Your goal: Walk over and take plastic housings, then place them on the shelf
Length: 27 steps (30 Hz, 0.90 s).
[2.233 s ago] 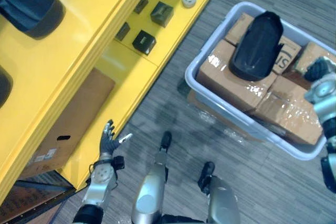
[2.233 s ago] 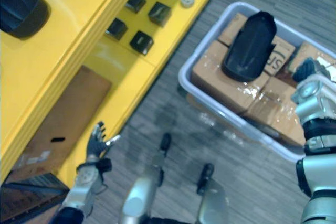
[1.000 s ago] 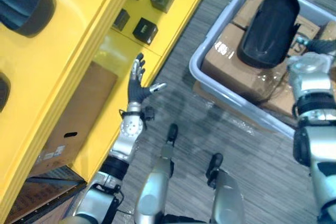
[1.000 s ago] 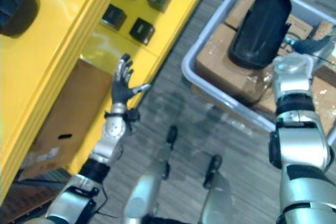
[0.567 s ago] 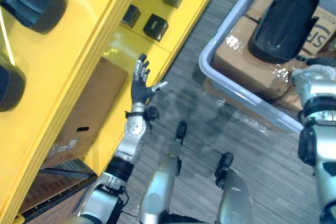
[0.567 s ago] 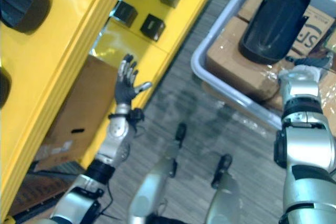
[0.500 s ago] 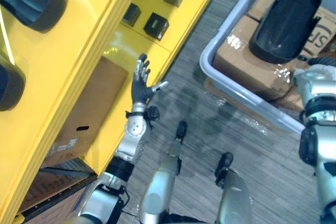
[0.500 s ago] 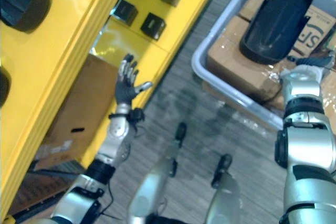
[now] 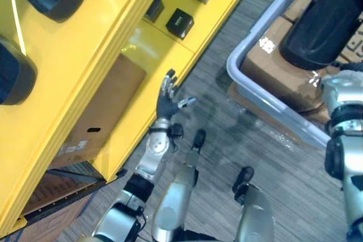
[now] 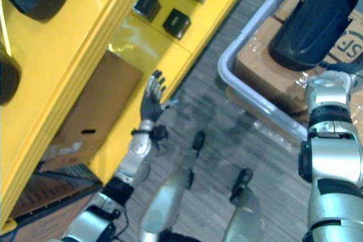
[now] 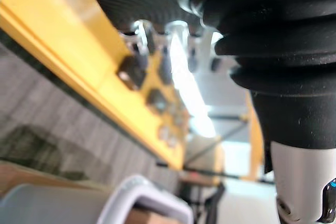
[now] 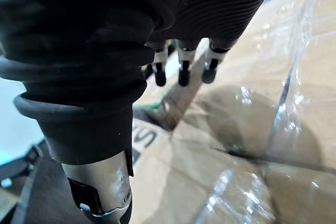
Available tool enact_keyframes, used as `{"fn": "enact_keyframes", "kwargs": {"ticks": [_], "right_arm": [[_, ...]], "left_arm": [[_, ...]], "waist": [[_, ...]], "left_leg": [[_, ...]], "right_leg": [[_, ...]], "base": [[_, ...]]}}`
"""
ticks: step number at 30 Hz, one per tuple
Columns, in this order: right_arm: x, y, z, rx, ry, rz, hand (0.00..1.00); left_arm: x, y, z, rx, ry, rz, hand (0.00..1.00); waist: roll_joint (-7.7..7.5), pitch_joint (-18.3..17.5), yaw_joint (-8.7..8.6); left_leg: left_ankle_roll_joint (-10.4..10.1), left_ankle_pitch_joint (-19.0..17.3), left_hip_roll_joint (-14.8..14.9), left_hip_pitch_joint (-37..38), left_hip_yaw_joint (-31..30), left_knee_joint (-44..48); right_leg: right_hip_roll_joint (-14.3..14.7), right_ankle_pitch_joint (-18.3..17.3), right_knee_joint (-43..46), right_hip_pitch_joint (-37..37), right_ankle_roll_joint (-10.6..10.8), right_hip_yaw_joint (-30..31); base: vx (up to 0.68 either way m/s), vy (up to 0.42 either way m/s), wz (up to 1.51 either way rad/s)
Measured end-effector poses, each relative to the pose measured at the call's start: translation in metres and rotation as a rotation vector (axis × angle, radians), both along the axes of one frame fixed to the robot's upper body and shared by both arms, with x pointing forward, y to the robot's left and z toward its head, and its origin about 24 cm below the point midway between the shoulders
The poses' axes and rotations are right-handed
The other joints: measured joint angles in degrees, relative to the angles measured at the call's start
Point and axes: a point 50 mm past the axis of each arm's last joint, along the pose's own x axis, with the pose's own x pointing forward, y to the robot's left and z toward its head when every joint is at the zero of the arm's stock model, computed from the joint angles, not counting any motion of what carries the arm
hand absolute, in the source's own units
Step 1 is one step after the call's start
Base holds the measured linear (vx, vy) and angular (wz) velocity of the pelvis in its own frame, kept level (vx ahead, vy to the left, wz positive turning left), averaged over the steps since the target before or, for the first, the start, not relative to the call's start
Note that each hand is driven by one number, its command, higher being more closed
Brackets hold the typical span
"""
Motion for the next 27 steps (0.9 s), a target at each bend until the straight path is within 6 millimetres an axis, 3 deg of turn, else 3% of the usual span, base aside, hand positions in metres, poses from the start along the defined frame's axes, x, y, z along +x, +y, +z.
{"fn": "enact_keyframes", "kwargs": {"ticks": [3,7,11,19,27], "right_arm": [[-0.001,0.0,0.013,-0.022,-0.054,-0.031,0.0],[0.0,0.002,0.045,-0.081,-0.146,-0.028,0.0],[0.001,0.005,0.053,-0.099,-0.176,-0.015,0.0],[0.005,0.007,0.051,-0.1,-0.146,0.054,0.0],[0.012,0.01,0.034,-0.036,-0.059,0.158,0.0]], "left_arm": [[-0.005,0.001,-0.004,-0.003,0.008,-0.013,0.0],[-0.008,0.0,-0.002,-0.005,-0.01,-0.043,0.0],[-0.009,0.003,-0.005,0.013,-0.001,-0.072,0.0],[-0.011,0.002,-0.009,0.01,0.011,-0.094,0.0],[-0.013,-0.008,-0.018,0.005,0.056,-0.131,0.0]], "waist": [[0.0,0.0,-0.26],[0.0,0.0,-0.49],[-0.01,0.0,-1.34],[-0.01,0.0,-1.43],[0.0,0.0,-0.71]], "left_leg": [[0.0,0.0,0.02,1.1,-0.05,0.02],[0.0,0.0,0.35,2.12,0.27,-0.01],[-0.01,0.0,0.59,3.14,0.46,-0.15],[-0.04,0.02,0.99,4.0,1.09,-0.61],[-0.21,0.16,0.91,4.05,0.74,-1.59]], "right_leg": [[0.0,0.01,-0.18,1.34,0.01,-0.21],[0.06,0.03,-0.35,2.1,-0.01,0.05],[0.21,0.05,-0.52,3.0,-0.01,0.15],[0.48,0.2,-0.83,3.53,0.04,0.61],[0.44,0.18,-0.9,3.54,0.06,0.22]], "base": [[0.01,-0.054,0.03],[-0.02,-0.039,-0.04],[-0.01,-0.044,-0.03],[0.02,-0.042,-0.04],[0.04,-0.052,0.02]]}}
